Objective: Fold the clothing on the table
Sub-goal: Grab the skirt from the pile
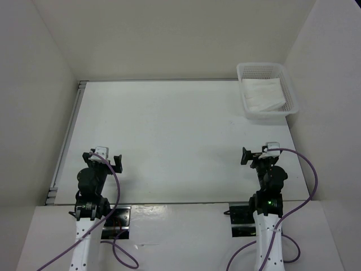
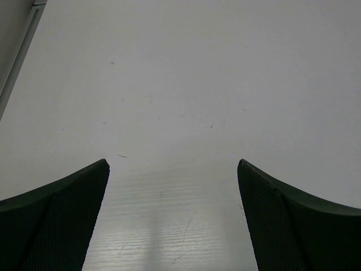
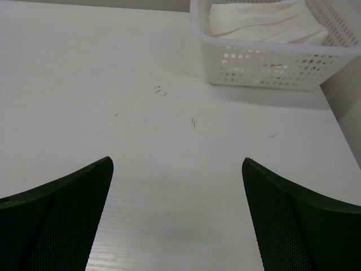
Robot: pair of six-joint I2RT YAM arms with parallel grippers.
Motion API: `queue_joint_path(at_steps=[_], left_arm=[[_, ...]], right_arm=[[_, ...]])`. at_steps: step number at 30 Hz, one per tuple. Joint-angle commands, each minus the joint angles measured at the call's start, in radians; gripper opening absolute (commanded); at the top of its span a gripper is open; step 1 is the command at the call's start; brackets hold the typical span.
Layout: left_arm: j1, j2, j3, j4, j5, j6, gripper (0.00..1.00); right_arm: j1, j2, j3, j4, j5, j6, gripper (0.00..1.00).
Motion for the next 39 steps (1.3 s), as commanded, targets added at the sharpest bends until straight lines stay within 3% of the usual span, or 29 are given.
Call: queue_joint_path(at_steps=[1,14,17,19,25,29,34,37,39], left_arm=[[-0.004,-0.127,-0.043,0.02,-0.007,0.016,1.0],[-0.004,-0.127,-0.043,0.02,-0.007,0.016,1.0],[-0.004,-0.127,-0.043,0.02,-0.007,0.016,1.0],[-0.004,-0.127,-0.043,0.02,-0.007,0.016,1.0],[-0.004,-0.127,-0.043,0.02,-0.007,0.016,1.0],[-0.004,-0.127,-0.043,0.02,-0.007,0.016,1.0],[-0.004,-0.127,-0.043,0.02,-0.007,0.016,1.0],[-0.004,-0.127,-0.043,0.02,-0.007,0.016,1.0],[-0.004,-0.127,-0.043,0.02,-0.007,0.016,1.0]], right_arm=[[0.003,-0.088,-0.056,0.011,-0.005,-0.011,0.98],[0.003,-0.088,-0.056,0.011,-0.031,-0.011,0.98],[0.003,-0.088,0.023,-0.003,-0.156,-0.099,0.98],[0.003,-0.088,0.123,-0.014,-0.157,-0.085,0.98],[0.003,-0.07,0.301,0.159,0.145,0.082,0.98],[0.003,0.192,0.505,0.006,0.079,0.148,0.98],[0.003,0.813,0.94,-0.345,0.044,0.202,0.98],[-0.029,1.065,1.158,-0.53,0.026,0.171,0.98],[-0.029,1.134,1.252,-0.595,0.022,0.121,0.98]])
